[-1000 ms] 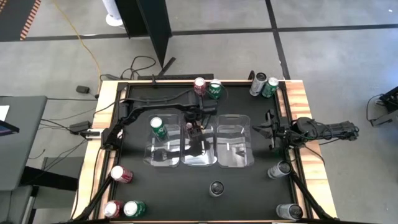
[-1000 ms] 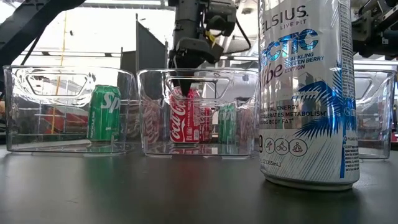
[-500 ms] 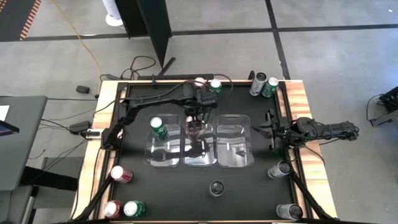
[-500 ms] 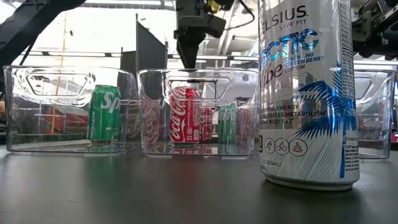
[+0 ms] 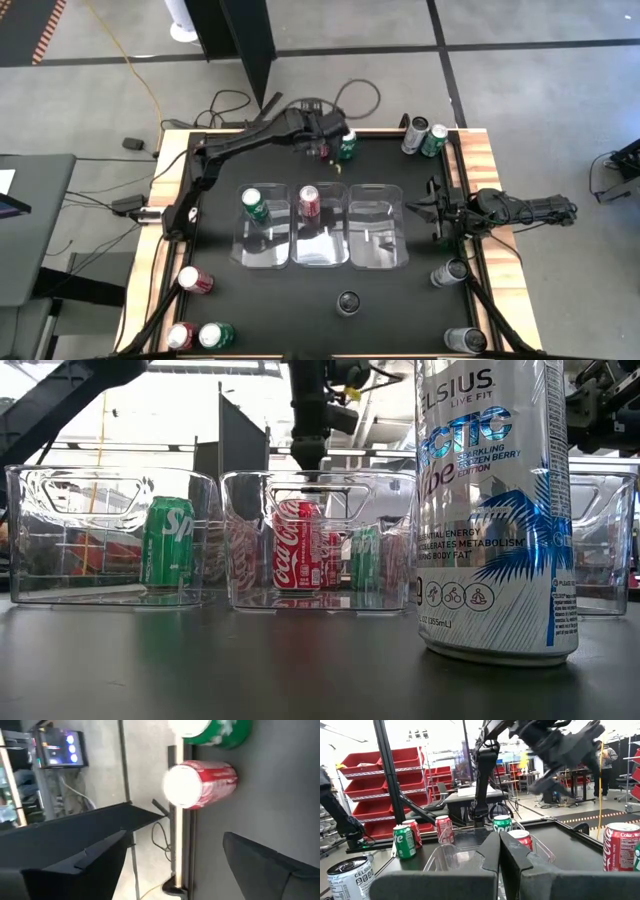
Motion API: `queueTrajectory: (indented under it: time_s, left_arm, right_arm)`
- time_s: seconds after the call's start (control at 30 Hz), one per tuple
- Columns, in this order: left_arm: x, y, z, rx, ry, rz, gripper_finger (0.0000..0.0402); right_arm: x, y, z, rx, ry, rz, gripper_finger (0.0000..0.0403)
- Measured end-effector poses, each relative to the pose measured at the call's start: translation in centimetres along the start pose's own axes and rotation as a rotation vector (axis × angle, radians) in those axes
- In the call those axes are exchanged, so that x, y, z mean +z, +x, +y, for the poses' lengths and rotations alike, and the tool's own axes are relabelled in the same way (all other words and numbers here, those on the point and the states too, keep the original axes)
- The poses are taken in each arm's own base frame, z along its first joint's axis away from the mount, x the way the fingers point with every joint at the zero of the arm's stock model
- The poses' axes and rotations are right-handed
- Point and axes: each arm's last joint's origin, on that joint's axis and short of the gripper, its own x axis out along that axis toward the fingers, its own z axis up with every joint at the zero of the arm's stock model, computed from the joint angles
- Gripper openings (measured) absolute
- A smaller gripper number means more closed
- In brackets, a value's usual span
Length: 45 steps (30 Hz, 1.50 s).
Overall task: Sort soda cans
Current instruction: Put the top red soda can into the middle transparent bin
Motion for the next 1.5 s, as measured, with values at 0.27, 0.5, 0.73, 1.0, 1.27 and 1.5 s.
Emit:
queueTrajectory:
  time_s: [0.27,0.5,0.73,1.0,1.27,1.5]
  left_arm:
    - [-2.3,4.6,4.8,-0.183,-0.234,-0.140,0.0294]
    - [-5.5,8.2,7.7,-0.411,-0.476,-0.210,0.0320]
    - [-5.4,8.8,8.3,-0.476,-0.521,-0.328,0.0358]
    - [-4.5,9.7,7.6,-0.474,-0.501,-0.342,0.0367]
    - [-5.1,10.7,8.3,-0.474,-0.537,-0.290,0.0367]
    - [-4.9,10.9,8.0,-0.482,-0.518,-0.293,0.0367]
  right_arm:
    - [0.0,0.0,0.0,0.000,0.000,0.000,0.0029]
    - [0.0,0.0,0.0,0.000,-0.004,-0.001,0.0029]
    - [0.1,0.0,0.0,-0.001,-0.032,-0.006,0.0029]
    - [0.3,0.0,0.0,0.001,-0.057,-0.027,0.0029]
    - [0.5,0.0,0.0,0.000,-0.072,-0.048,0.0029]
    - [0.5,0.0,0.0,0.000,-0.076,-0.050,0.0029]
